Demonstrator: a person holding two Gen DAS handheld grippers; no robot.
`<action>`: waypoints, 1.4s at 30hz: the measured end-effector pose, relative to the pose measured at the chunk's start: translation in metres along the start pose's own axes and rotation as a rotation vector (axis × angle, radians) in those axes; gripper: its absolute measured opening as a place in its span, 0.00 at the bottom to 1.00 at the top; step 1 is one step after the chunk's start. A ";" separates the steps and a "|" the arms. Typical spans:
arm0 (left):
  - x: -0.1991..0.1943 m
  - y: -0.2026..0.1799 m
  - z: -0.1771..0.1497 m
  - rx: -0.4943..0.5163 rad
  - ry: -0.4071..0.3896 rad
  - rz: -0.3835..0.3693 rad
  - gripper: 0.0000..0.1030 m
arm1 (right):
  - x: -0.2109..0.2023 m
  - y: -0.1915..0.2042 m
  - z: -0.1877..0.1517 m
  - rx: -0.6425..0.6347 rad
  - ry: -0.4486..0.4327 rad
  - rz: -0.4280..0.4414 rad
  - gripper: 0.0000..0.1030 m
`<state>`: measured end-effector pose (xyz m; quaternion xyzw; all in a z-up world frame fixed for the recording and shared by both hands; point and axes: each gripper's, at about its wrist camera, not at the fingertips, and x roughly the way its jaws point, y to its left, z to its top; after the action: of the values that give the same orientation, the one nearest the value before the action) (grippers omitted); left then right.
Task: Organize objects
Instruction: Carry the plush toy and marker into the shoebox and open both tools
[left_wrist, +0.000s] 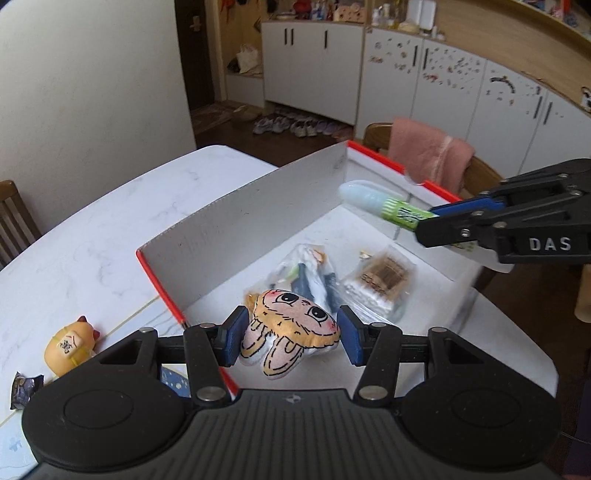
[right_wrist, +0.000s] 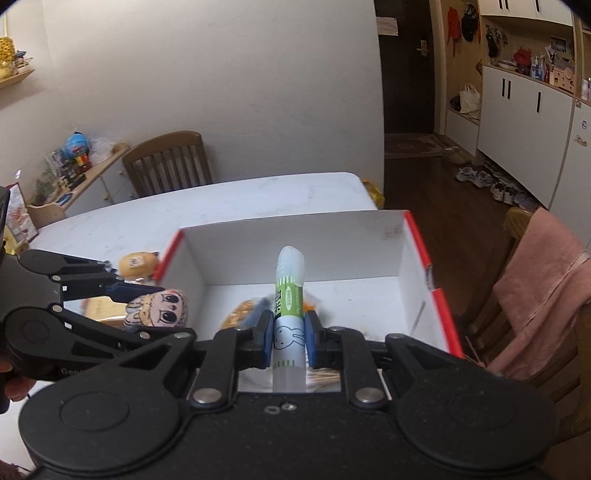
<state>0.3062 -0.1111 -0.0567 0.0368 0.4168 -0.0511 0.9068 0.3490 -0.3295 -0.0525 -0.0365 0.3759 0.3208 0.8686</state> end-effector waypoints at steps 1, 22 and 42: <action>0.004 0.000 0.003 -0.002 0.006 0.012 0.50 | 0.004 -0.003 0.001 0.002 0.007 -0.001 0.16; 0.090 0.005 0.036 -0.041 0.175 0.082 0.50 | 0.071 -0.040 0.001 -0.001 0.165 -0.050 0.16; 0.116 0.005 0.037 -0.037 0.322 0.067 0.53 | 0.076 -0.042 -0.004 -0.057 0.224 -0.052 0.17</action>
<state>0.4097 -0.1170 -0.1205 0.0416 0.5562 -0.0067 0.8300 0.4098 -0.3232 -0.1144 -0.1063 0.4604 0.3027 0.8277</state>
